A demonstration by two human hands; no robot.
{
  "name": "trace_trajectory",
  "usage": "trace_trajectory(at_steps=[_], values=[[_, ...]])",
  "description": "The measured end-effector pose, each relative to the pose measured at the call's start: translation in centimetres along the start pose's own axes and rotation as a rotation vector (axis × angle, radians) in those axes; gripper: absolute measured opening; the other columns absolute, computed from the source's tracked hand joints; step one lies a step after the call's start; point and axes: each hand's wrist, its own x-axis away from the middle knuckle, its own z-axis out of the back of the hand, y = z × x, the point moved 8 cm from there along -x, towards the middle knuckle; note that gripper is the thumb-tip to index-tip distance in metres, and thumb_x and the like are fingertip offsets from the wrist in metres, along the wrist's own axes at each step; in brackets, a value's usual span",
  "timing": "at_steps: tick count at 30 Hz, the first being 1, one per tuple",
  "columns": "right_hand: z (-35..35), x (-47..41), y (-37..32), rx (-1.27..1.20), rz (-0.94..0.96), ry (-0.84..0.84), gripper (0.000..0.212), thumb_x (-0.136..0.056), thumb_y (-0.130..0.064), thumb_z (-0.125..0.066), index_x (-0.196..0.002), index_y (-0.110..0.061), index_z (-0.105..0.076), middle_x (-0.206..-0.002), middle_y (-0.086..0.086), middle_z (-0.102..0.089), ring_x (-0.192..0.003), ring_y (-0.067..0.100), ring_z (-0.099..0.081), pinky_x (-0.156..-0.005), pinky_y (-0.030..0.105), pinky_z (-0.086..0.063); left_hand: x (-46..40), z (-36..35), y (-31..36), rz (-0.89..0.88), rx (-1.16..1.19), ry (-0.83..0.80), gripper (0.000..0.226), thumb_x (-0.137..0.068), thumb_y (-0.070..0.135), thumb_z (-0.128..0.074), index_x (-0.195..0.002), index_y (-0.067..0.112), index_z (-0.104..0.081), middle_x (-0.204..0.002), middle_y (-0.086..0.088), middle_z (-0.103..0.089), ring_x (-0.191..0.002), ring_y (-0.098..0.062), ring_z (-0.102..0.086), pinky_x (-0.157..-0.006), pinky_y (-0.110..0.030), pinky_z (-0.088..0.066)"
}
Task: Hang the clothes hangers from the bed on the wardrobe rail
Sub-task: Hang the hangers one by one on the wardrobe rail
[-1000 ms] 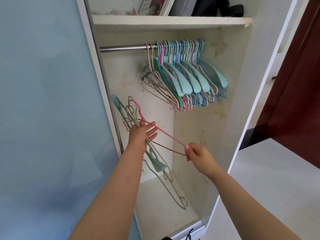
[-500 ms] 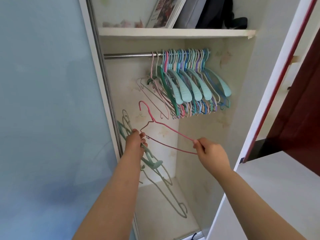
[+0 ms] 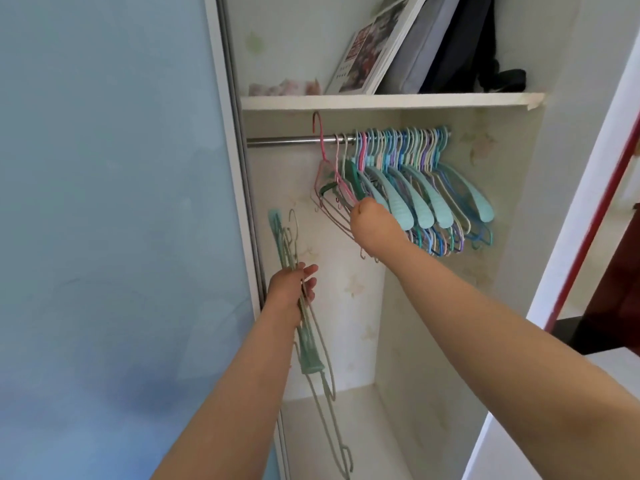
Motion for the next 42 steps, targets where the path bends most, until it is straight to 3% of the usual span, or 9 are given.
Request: trace_trajectory(at_steps=[4,10,14,16,18,23,25,36,42], values=[[-1.2,-2.0,-0.8,0.07,-0.04,-0.087,0.031,-0.095,0.005,-0.037,-0.118,0.003,-0.056,-0.109,0.01,-0.06,-0.105,0.024,-0.059,-0.084,0.029,-0.046,0.6,-0.4,1.6,-0.078,-0.045,-0.051,0.011,-0.098,0.006,-0.05,-0.096,0.015,-0.056,-0.1,-0.002,-0.072,-0.07,-0.012,-0.061,-0.05,-0.02,-0.043],[-2.1,-3.8,2.2,0.284,-0.131,-0.09,0.019,-0.098,-0.011,-0.045,-0.102,-0.009,-0.064,-0.112,0.003,-0.064,-0.113,0.019,-0.059,-0.084,0.025,-0.044,1.1,-0.6,2.7,-0.124,-0.01,-0.057,0.011,-0.101,0.011,-0.048,-0.097,0.014,-0.057,-0.098,0.0,-0.072,-0.072,-0.01,-0.061,-0.052,-0.019,-0.045],[-1.9,-2.0,6.0,-0.268,-0.211,0.194,0.031,-0.095,-0.016,-0.049,-0.124,-0.005,-0.051,-0.121,0.012,-0.055,-0.108,0.028,-0.054,-0.082,0.033,-0.041,1.1,-1.2,2.3,-0.121,0.098,-0.105,0.01,-0.101,0.012,-0.047,-0.101,0.01,-0.057,-0.095,0.0,-0.073,-0.08,-0.014,-0.07,-0.062,-0.023,-0.053],[-0.5,1.0,6.4,-0.239,-0.066,0.466,0.043,-0.09,-0.013,-0.055,-0.128,0.002,-0.044,-0.124,0.02,-0.048,-0.112,0.033,-0.047,-0.092,0.04,-0.04,1.1,-1.7,2.0,-0.124,0.119,-0.135,0.01,-0.102,0.009,-0.044,-0.104,0.008,-0.054,-0.102,-0.003,-0.072,-0.085,-0.017,-0.072,-0.069,-0.028,-0.056],[-0.9,3.6,5.9,-0.09,0.096,0.515,0.037,-0.09,-0.018,-0.057,-0.122,-0.002,-0.049,-0.118,0.016,-0.05,-0.109,0.03,-0.048,-0.094,0.043,-0.042,1.1,-2.1,1.8,-0.127,0.127,-0.139,0.01,-0.102,0.006,-0.041,-0.102,0.008,-0.051,-0.106,-0.007,-0.07,-0.088,-0.021,-0.071,-0.072,-0.031,-0.057],[-9.1,8.8,7.2,-0.107,-0.011,-0.618,0.055,-0.093,-0.063,-0.032,-0.1,-0.015,-0.059,-0.101,0.001,-0.064,-0.092,0.018,-0.062,-0.083,0.034,-0.051,0.8,-3.1,1.2,-0.133,0.139,-0.128,0.012,-0.103,0.005,-0.035,-0.104,0.011,-0.045,-0.103,-0.006,-0.069,-0.086,-0.021,-0.07,-0.069,-0.031,-0.057],[-10.1,10.4,8.4,-0.074,0.021,-0.772,0.048,-0.096,-0.056,-0.037,-0.103,-0.015,-0.062,-0.104,0.002,-0.064,-0.096,0.019,-0.062,-0.083,0.032,-0.052,0.7,-3.2,0.8,-0.131,0.128,-0.104,0.01,-0.104,0.006,-0.035,-0.106,0.011,-0.044,-0.103,-0.006,-0.068,-0.084,-0.02,-0.07,-0.068,-0.029,-0.058],[-6.4,9.5,11.8,-0.218,0.007,-0.177,0.032,-0.1,-0.044,-0.036,-0.082,-0.029,-0.058,-0.068,-0.007,-0.071,-0.062,0.009,-0.066,-0.07,0.037,-0.056,0.5,-1.6,-0.3,-0.08,0.111,0.006,0.015,-0.091,0.002,-0.06,-0.092,0.014,-0.052,-0.101,-0.005,-0.072,-0.075,-0.018,-0.071,-0.058,-0.024,-0.053],[-3.0,7.1,8.7,-0.025,0.061,0.033,0.035,-0.102,-0.039,-0.028,-0.088,-0.025,-0.057,-0.062,-0.006,-0.068,-0.069,0.014,-0.063,-0.067,0.033,-0.051,0.9,-0.5,0.3,-0.167,-0.103,0.061,0.02,-0.103,0.024,-0.041,-0.11,0.013,-0.056,-0.083,-0.001,-0.068,-0.046,-0.009,-0.03,-0.039,-0.018,-0.026]])
